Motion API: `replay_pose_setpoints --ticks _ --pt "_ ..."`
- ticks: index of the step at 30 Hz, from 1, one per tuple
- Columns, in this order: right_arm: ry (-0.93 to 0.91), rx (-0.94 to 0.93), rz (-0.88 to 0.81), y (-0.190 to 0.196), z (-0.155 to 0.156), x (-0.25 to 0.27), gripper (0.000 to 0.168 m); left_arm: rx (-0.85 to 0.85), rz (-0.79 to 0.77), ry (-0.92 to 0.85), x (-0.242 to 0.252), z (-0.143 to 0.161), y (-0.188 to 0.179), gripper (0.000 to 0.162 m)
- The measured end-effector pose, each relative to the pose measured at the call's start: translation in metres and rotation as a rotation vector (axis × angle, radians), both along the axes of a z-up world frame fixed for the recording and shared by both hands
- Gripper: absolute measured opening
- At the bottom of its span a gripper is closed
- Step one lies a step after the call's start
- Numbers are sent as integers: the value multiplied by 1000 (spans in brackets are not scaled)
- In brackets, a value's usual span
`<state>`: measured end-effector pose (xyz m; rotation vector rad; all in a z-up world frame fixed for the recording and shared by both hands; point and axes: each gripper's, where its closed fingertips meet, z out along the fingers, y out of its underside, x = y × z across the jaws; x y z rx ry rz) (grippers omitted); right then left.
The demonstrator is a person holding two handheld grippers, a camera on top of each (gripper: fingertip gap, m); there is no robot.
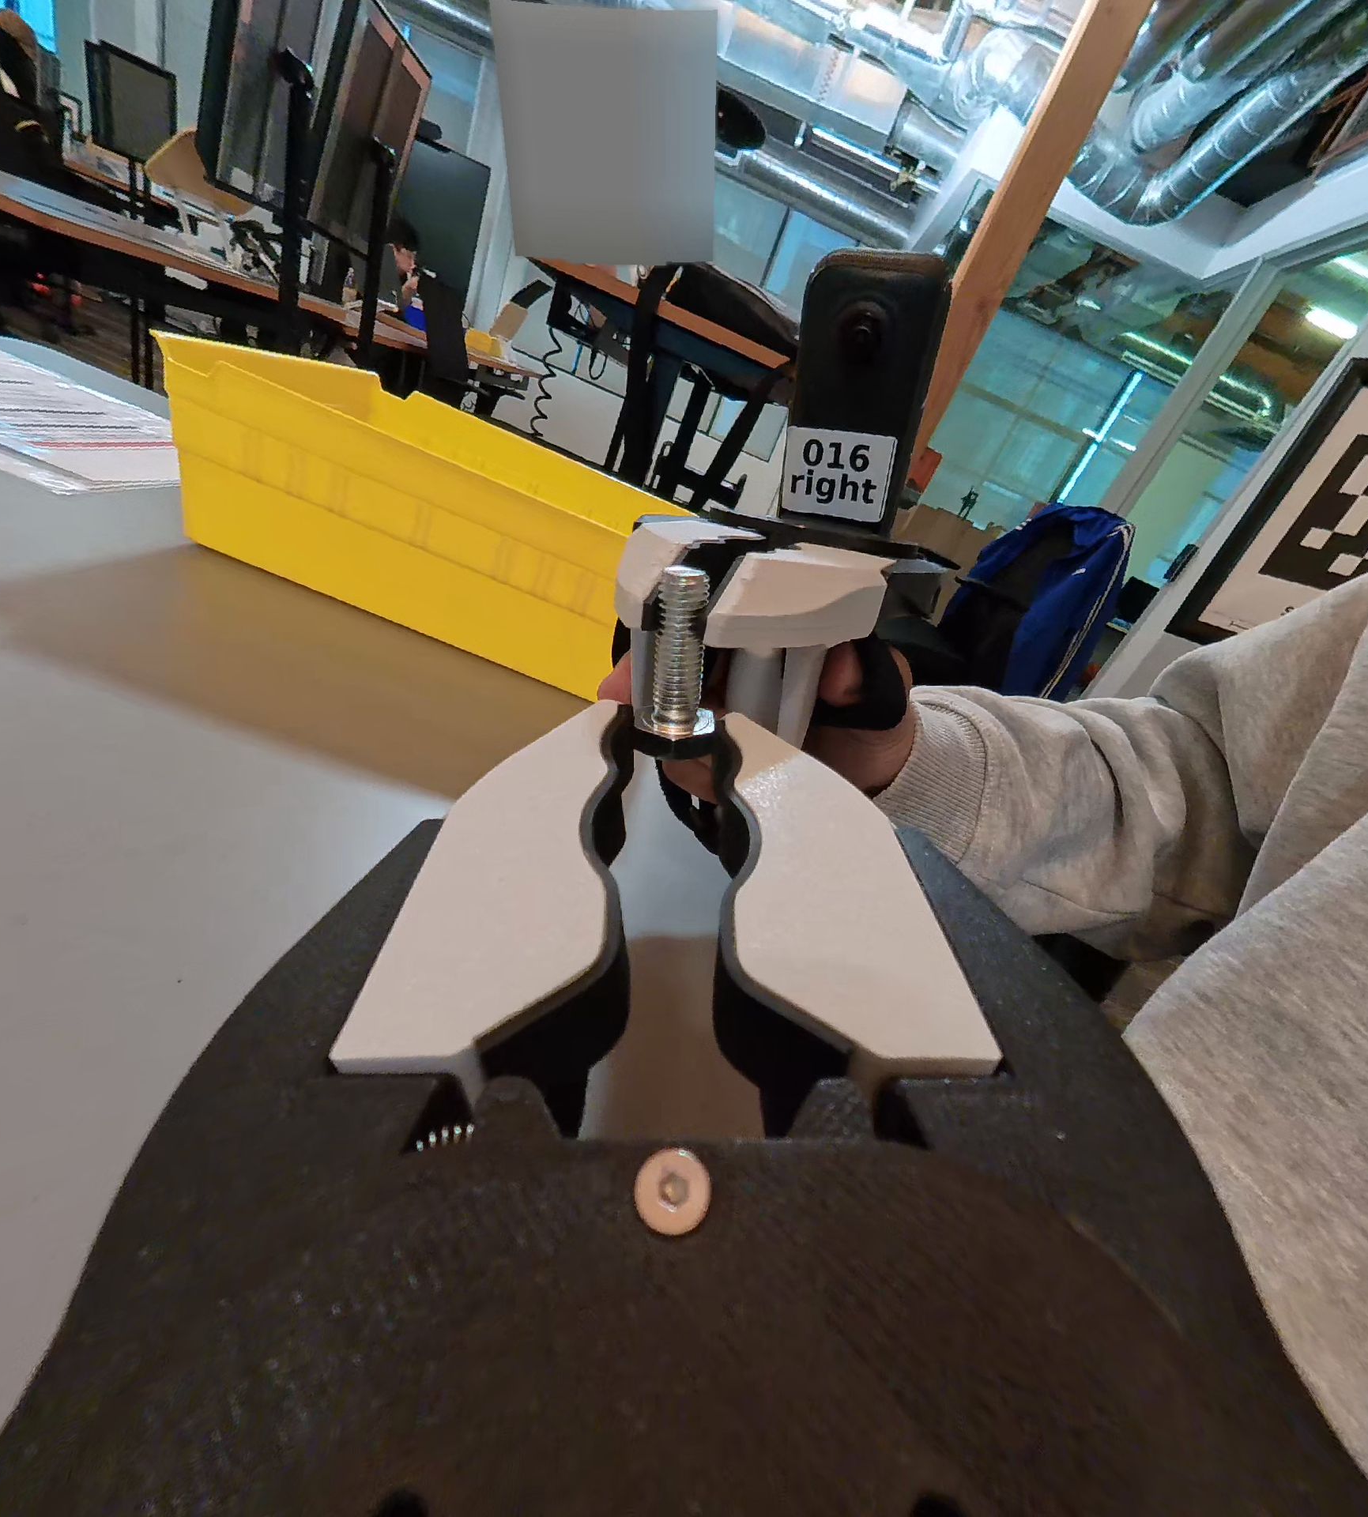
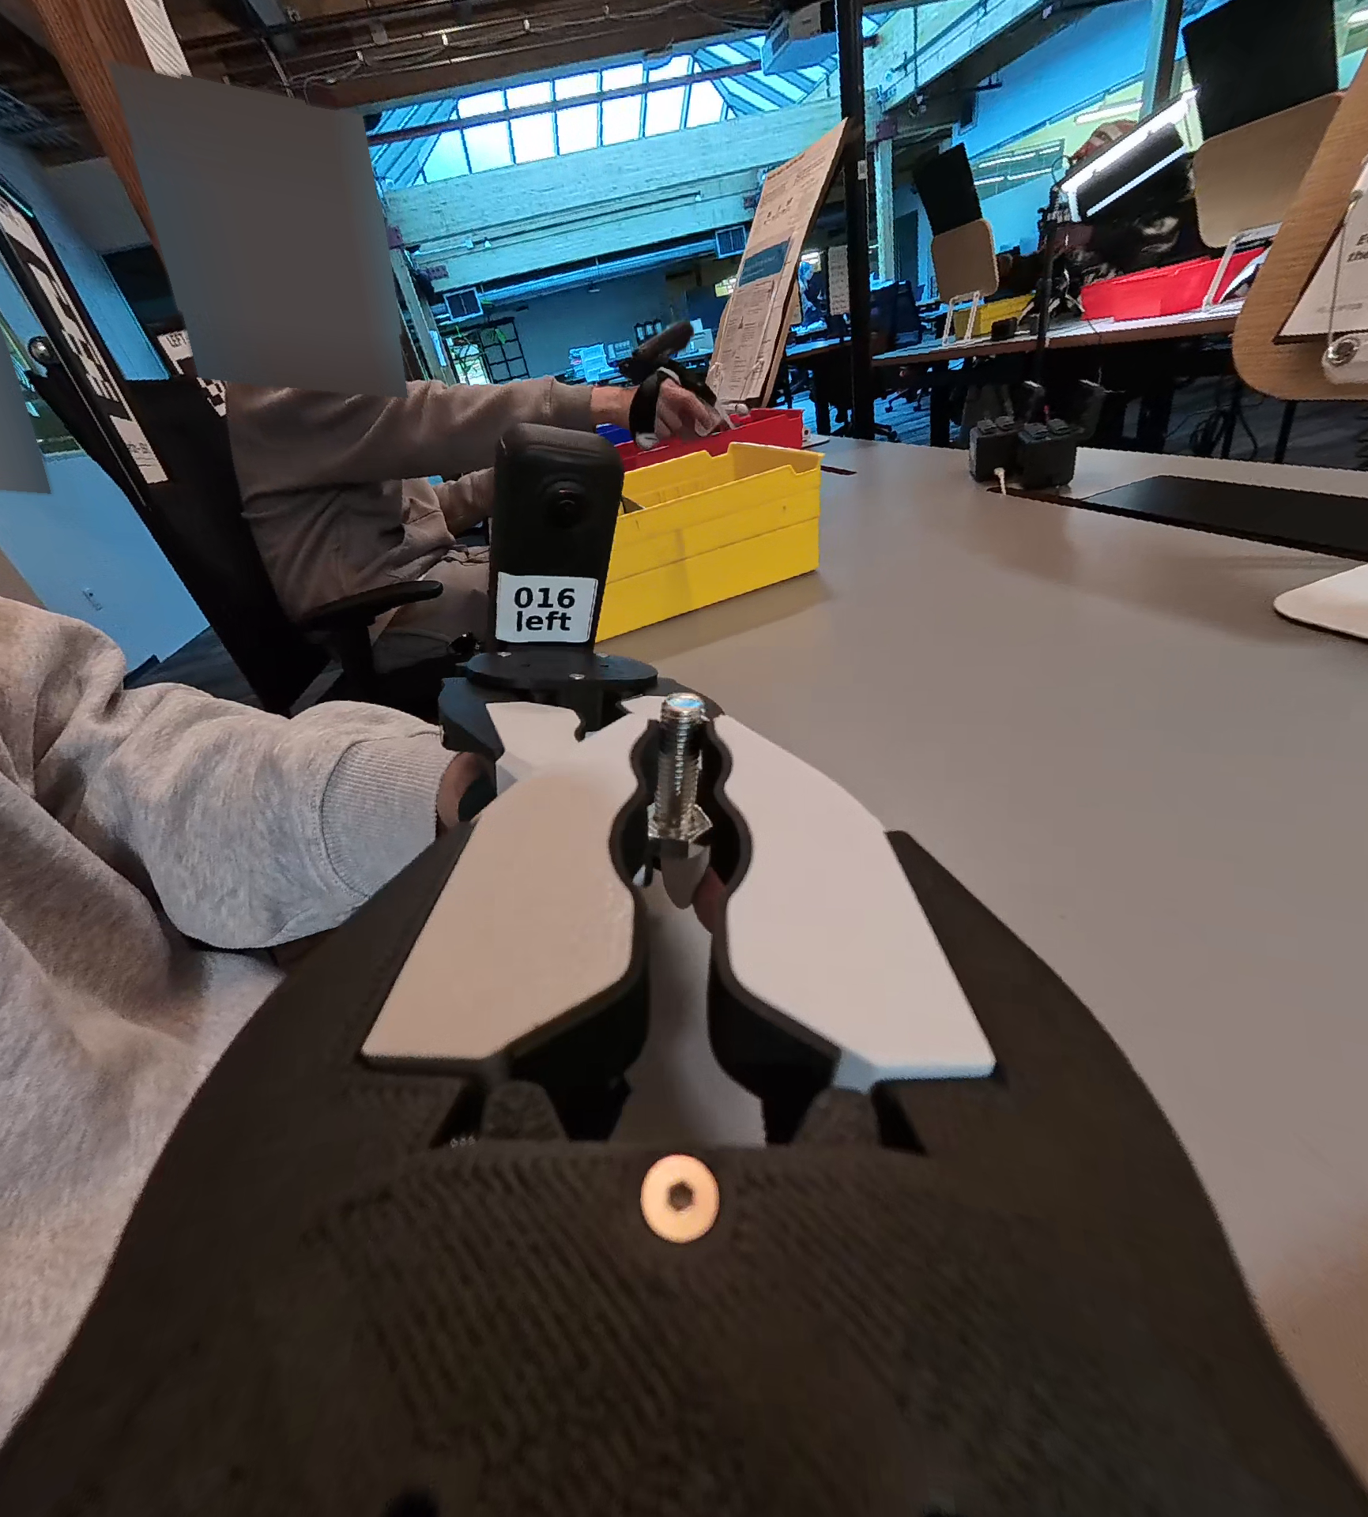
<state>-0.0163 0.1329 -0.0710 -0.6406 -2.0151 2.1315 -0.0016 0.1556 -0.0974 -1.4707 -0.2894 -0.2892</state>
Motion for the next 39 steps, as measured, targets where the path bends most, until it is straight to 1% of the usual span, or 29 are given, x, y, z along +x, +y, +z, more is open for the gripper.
replay_pose_setpoints --ticks 6,9,12,16,19,21,25,30,33,36,38,39 --pt "33 -3 -21 0 1 -1 10 -1 15 18 -2 1 -1 18" --pt "36 -2 -40 2 0 -4 16 16 30 13 -4 4 -2 17" --pt "32 -25 -62 7 2 -7 17 43 59 -2 -11 10 -8 17" --pt "0 -41 -113 15 -2 -17 19 66 136 6 -27 19 -23 17" --pt "-18 -27 -162 15 -9 -28 18 72 225 28 -46 24 -45 18" --pt "-21 -14 -179 7 -12 -34 17 76 289 39 -60 27 -64 18" --pt "-11 40 -157 -20 -18 -40 16 53 406 75 -83 28 -100 18" --pt "90 172 -151 -50 -17 -57 15 41 496 86 -103 26 -133 18" --pt "152 292 -134 -70 -17 -78 17 66 538 66 -111 29 -146 18" --pt "189 405 -122 -93 -22 -106 21 58 570 91 -116 31 -155 18" --pt "168 409 -145 -107 -25 -130 25 45 598 114 -120 31 -162 18" --pt "155 374 -189 -112 -24 -146 31 40 616 122 -122 31 -166 18"
